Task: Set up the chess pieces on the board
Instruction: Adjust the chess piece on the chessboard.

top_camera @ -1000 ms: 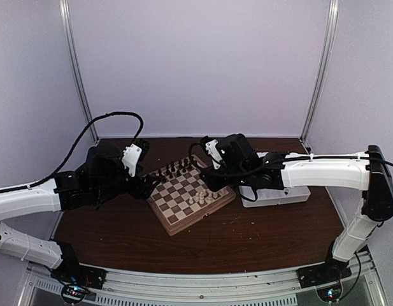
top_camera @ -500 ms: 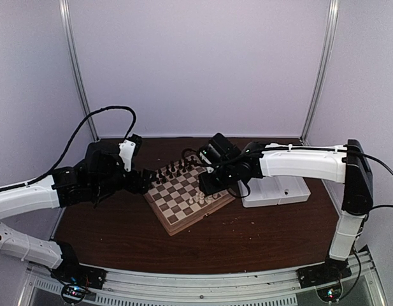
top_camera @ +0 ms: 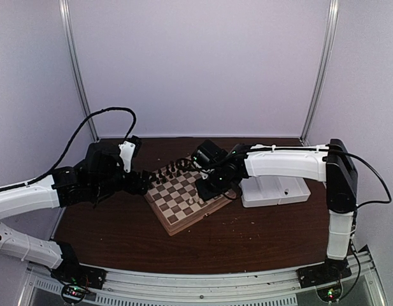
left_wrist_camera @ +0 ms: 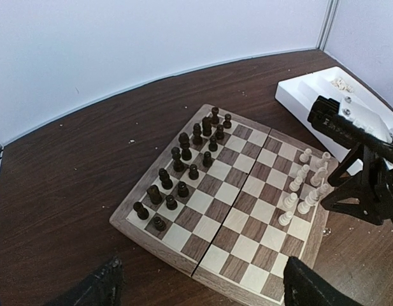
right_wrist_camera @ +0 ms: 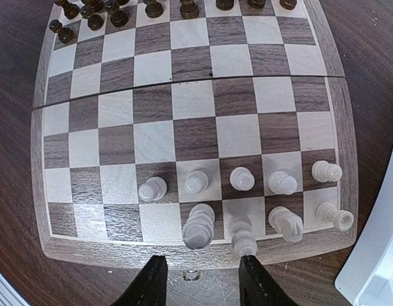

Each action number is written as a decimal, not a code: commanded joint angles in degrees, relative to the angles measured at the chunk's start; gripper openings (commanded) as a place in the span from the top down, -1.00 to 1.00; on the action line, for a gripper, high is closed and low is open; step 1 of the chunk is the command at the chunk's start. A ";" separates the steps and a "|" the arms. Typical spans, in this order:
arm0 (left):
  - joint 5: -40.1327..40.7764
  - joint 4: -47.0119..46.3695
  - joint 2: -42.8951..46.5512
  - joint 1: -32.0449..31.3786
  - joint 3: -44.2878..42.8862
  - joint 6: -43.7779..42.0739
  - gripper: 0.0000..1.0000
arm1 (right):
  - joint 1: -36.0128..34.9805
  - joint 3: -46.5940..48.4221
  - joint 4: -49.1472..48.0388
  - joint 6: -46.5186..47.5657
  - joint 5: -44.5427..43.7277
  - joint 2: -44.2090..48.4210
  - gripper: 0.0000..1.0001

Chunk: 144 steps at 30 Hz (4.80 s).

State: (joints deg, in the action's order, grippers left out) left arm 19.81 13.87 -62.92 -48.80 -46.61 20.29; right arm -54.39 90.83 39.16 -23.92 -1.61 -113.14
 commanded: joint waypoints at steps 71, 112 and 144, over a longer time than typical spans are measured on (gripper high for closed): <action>-1.74 -1.72 -1.68 0.73 -1.40 -0.34 -0.75 | -0.46 5.57 3.72 3.97 -1.76 -4.19 0.79; -2.14 -1.39 -1.95 0.72 -2.31 -0.47 -0.75 | -0.97 5.62 3.08 5.12 -1.67 -3.82 0.81; -2.80 -0.95 -1.68 0.72 -2.36 -0.35 -0.75 | -0.98 4.70 2.38 5.51 -2.21 0.07 0.27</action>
State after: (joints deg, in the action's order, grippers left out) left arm 17.74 13.85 -64.82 -48.58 -47.29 20.25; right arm -55.00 96.05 42.02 -18.83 -2.79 -118.21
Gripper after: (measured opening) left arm 0.873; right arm 0.361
